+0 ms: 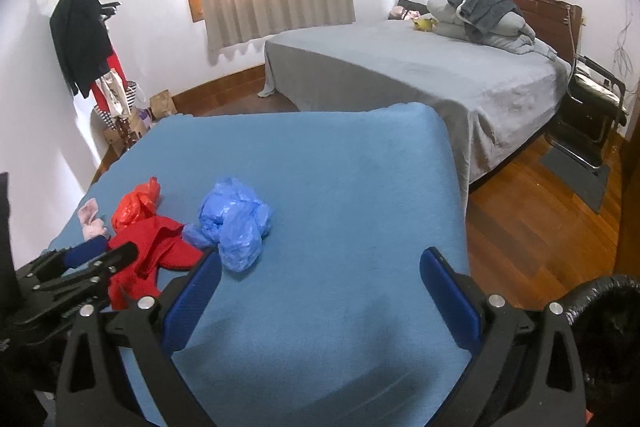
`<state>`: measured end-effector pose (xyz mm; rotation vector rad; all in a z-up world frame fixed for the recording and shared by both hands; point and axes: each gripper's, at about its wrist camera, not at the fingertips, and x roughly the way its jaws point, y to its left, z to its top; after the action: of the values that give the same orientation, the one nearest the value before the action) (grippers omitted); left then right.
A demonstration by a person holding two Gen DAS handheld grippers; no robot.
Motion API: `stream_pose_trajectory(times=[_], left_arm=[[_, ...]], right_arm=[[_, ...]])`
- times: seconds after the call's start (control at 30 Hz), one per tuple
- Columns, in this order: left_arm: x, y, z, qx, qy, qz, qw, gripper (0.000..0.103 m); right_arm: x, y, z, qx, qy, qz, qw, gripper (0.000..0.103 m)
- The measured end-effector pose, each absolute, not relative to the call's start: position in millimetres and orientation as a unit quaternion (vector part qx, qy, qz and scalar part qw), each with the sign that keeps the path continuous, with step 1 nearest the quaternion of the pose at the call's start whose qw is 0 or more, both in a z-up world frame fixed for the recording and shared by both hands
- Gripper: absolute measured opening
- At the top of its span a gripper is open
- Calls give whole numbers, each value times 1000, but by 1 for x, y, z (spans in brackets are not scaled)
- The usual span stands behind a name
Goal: Collect trash
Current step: 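Grasp the blue plastic bag with the right gripper while the left holds the red cloth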
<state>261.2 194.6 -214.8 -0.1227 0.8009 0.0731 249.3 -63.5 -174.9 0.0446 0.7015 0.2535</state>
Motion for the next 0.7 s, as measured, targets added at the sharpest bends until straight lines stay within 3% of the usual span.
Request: stream_pose_trajectory(times=[0.13,0.17,0.23,0.3,0.37,0.7], left_arm=[[272,191,-231,-64,416,28,907,55],[273,191,-236,-69,426,26,902,43],[270,188,-238,-59,423,32,904,39],[269,187,-237,-57,422,20,905,18],[267,190,-237,-64,420,19,905,13],[244,197,-221,-60,383,16,922,11]], right_arm=[[256,-60,-177,20,344,123,931,98],[256,-60,-178,20,344,124,931,98],[259,-57,-179,19,344,125,930,98],[263,-56,-180,19,346,125,930,98],[266,-53,-181,21,348,127,929,97],[279,-32,-188,24,351,157,923,95]])
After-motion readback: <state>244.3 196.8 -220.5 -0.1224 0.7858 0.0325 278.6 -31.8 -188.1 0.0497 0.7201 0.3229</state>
